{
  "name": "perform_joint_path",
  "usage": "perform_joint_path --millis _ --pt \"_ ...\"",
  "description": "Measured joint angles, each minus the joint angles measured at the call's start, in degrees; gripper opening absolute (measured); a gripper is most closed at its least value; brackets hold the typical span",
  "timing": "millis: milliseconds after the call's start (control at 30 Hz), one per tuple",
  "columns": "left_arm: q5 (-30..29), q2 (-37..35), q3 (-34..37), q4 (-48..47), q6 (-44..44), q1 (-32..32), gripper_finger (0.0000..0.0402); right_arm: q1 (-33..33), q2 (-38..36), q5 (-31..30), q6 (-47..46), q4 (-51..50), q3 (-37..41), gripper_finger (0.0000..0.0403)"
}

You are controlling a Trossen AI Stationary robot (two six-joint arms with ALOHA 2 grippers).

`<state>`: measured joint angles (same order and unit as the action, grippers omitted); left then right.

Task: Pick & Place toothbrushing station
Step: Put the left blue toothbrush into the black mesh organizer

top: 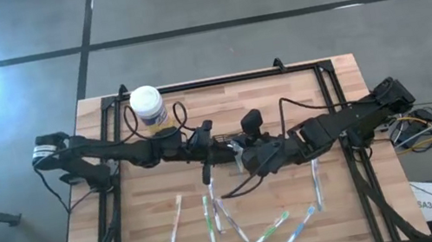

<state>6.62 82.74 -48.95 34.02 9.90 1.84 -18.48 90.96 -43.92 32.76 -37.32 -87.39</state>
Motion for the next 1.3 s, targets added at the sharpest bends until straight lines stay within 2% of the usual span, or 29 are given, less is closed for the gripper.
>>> perform_joint_path --millis 433,900,1200,1300 --pt "1.45 -3.12 2.44 -1.06 -1.87 -0.02 0.0009 0.0 -1.51 0.94 -4.54 -2.38 -0.13 0.0013" --pt "0.46 -11.15 8.89 -3.31 -4.07 -0.26 0.0008 0.04 -6.8 0.13 -12.84 -5.72 -0.17 0.0137" --pt "-0.73 -15.14 12.47 -2.0 -4.83 -0.78 0.0008 0.04 -9.78 0.52 -17.1 -6.38 0.07 0.0166" --pt "-0.72 -15.69 12.72 -2.37 -6.61 -0.78 0.0008 0.04 -11.13 5.03 -19.36 -7.35 0.63 0.0171"
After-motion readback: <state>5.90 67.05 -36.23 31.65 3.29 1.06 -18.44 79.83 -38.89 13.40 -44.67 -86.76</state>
